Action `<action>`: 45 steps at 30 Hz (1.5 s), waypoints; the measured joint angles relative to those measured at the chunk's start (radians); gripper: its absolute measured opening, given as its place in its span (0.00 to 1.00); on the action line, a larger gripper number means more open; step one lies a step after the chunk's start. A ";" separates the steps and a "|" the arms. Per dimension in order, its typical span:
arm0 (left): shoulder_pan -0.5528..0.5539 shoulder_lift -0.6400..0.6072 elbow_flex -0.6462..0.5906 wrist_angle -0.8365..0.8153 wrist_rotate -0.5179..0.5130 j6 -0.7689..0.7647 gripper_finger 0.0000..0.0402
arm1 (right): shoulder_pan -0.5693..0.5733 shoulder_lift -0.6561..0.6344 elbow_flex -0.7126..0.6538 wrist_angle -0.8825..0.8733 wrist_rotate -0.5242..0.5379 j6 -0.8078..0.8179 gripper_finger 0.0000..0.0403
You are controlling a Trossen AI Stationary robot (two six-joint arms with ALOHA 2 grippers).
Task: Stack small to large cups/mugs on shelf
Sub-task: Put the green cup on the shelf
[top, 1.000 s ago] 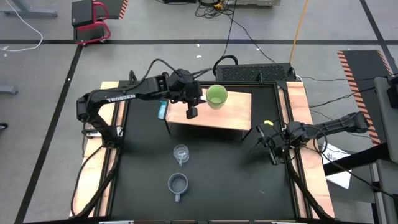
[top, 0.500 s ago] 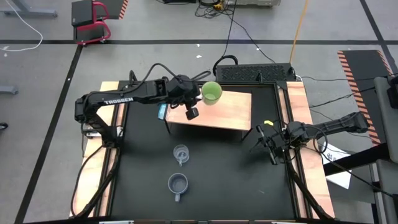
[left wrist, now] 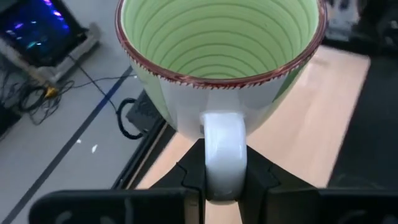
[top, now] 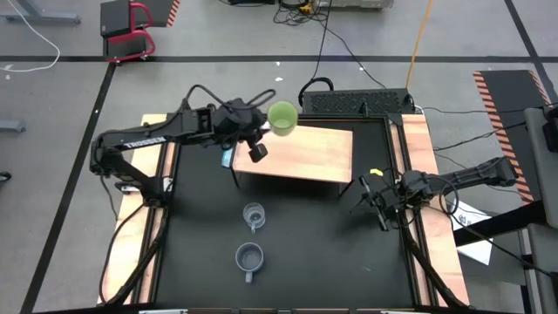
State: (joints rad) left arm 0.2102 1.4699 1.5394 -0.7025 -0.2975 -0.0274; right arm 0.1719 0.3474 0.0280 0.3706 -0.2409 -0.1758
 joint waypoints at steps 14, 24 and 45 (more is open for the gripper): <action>-0.027 -0.132 -0.288 0.137 -0.112 -0.238 0.13 | 0.000 0.000 0.000 -0.002 0.000 0.000 0.00; -0.086 -0.191 -0.442 0.292 -0.151 -0.346 0.13 | 0.000 0.000 0.000 0.004 0.000 -0.003 0.00; -0.264 -0.212 -0.437 0.098 -0.342 -0.537 0.13 | 0.000 0.000 0.000 -0.007 0.000 -0.019 0.00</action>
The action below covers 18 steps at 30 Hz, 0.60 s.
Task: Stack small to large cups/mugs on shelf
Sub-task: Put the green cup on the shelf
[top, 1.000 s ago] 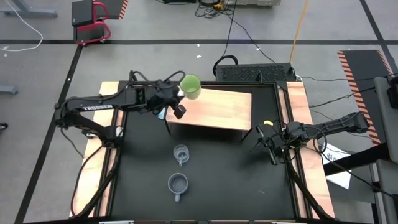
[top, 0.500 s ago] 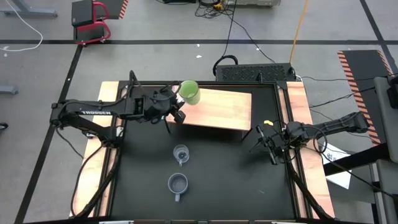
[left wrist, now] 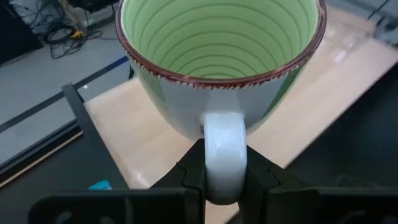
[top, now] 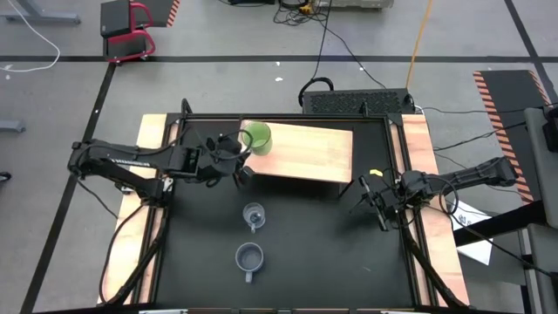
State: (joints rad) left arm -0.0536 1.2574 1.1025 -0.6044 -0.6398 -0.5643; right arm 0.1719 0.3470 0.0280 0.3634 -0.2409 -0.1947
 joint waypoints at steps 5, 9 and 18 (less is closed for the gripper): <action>-0.037 -0.001 -0.001 0.004 -0.009 -0.020 0.13 | 0.000 0.000 0.000 0.001 0.000 -0.001 0.00; -0.045 0.000 -0.001 0.002 -0.023 -0.021 0.13 | 0.000 0.000 0.000 0.002 0.000 -0.003 0.00; -0.045 0.000 -0.001 0.002 -0.025 -0.010 0.13 | 0.000 0.000 0.000 0.003 0.000 -0.001 0.00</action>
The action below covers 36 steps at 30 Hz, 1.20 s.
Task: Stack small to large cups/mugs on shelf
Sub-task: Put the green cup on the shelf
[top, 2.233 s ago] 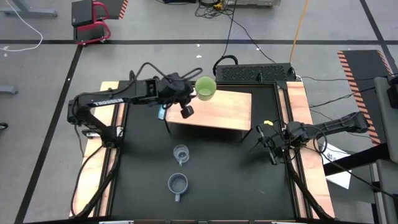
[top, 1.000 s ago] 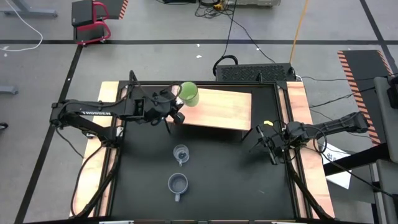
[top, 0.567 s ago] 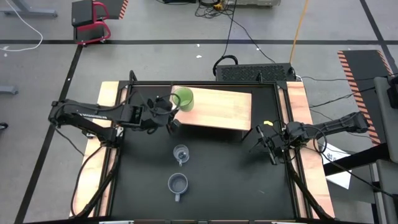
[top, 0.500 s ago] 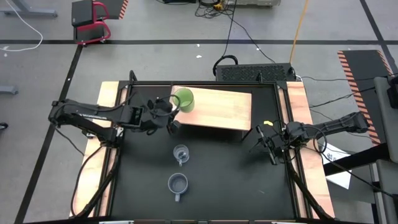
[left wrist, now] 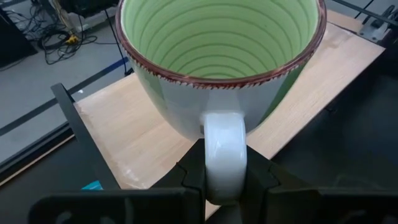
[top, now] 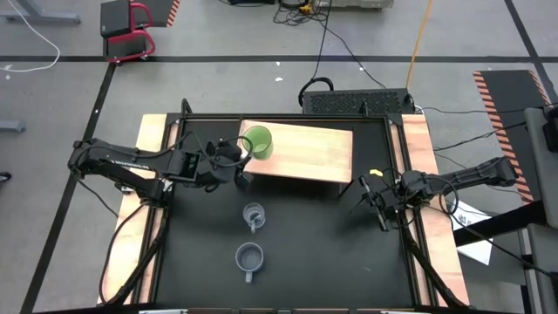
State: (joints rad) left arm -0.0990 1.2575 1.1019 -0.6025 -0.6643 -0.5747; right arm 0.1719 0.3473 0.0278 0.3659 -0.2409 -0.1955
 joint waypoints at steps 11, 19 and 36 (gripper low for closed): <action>-0.012 0.000 0.000 0.013 -0.024 -0.023 0.13 | 0.000 0.000 0.000 -0.001 0.000 0.000 0.00; -0.016 0.001 0.000 0.031 -0.113 -0.067 0.13 | 0.000 0.000 0.000 0.001 0.000 0.010 0.00; -0.052 0.087 0.078 0.021 -0.194 -0.093 0.13 | 0.000 0.001 0.000 -0.006 0.000 0.028 0.00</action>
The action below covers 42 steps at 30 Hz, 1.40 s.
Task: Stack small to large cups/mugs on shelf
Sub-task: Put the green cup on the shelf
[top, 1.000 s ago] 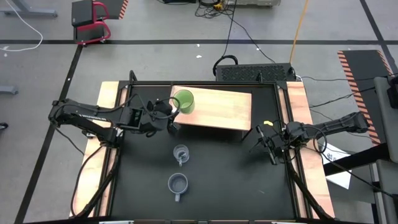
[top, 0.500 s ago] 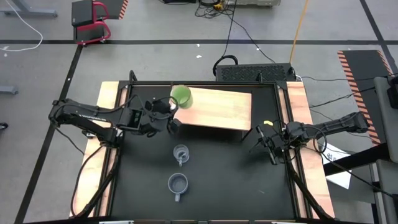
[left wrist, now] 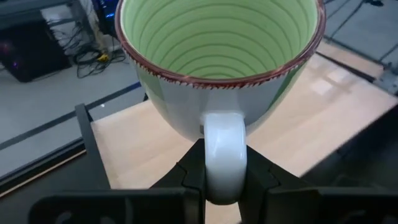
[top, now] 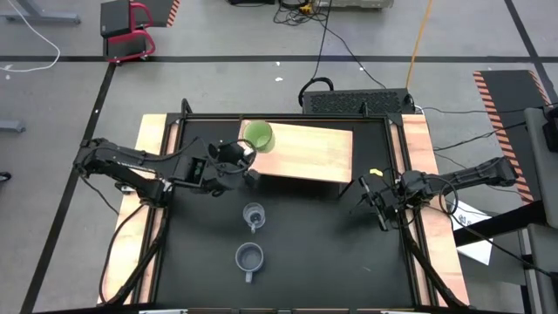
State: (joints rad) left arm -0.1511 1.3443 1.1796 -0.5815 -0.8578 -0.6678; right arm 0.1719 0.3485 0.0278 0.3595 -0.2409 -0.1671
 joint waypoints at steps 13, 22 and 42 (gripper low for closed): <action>0.006 0.169 0.267 -0.366 0.098 -0.178 0.13 | 0.000 0.000 0.000 -0.004 0.000 0.018 0.00; -0.018 0.190 0.261 -0.419 0.035 -0.272 0.13 | 0.000 0.000 0.000 -0.011 0.000 0.018 0.00; -0.019 0.201 0.215 -0.416 0.090 -0.340 0.13 | 0.000 -0.001 0.000 -0.013 0.000 0.023 0.00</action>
State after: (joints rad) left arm -0.1699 1.5452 1.3951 -0.9974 -0.7675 -1.0080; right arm 0.1719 0.3477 0.0277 0.3463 -0.2409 -0.1436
